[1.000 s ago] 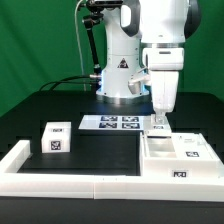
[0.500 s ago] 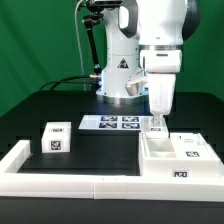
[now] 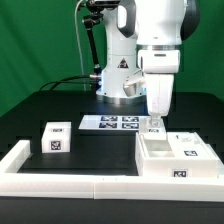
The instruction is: Assemble cabinet
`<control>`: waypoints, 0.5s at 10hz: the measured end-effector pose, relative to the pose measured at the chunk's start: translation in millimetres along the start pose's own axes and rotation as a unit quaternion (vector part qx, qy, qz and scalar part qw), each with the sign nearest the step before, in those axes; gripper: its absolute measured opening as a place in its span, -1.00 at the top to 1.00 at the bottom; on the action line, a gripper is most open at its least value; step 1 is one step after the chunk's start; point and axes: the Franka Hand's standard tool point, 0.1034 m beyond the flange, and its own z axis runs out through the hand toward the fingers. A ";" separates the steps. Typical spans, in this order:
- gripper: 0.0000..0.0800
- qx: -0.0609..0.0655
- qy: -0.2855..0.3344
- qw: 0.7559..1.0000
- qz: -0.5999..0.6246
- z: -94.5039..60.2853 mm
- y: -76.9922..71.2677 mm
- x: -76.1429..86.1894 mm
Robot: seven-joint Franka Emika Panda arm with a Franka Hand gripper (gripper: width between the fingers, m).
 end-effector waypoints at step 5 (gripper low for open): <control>0.82 -0.016 0.008 1.000 -0.015 1.3 13.4 0.3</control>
Offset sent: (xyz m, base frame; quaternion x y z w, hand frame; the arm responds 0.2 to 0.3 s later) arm 0.0115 0.0040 -0.0201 0.0090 0.0218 -0.0342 0.9991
